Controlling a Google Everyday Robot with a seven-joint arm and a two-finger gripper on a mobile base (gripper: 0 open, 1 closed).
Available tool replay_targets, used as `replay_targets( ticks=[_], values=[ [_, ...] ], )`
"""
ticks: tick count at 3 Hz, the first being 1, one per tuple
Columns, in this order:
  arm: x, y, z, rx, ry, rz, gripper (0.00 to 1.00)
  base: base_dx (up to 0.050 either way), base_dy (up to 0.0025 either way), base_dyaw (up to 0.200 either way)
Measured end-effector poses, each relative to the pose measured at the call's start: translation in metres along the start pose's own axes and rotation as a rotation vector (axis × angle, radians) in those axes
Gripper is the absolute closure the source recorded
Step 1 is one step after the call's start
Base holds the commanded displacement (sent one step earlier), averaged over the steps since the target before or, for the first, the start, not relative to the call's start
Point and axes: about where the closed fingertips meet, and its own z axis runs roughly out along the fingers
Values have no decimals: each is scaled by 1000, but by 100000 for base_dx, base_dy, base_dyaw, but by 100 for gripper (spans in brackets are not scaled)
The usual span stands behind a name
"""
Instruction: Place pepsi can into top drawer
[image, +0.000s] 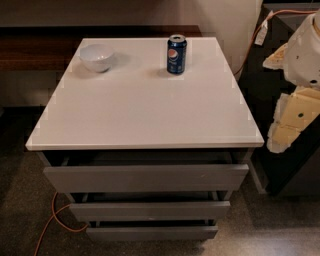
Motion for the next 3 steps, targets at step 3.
replay_targets(
  ticks=[3],
  values=[
    [16,63,49,-40,-109,-83,0,0,0,0]
  ],
)
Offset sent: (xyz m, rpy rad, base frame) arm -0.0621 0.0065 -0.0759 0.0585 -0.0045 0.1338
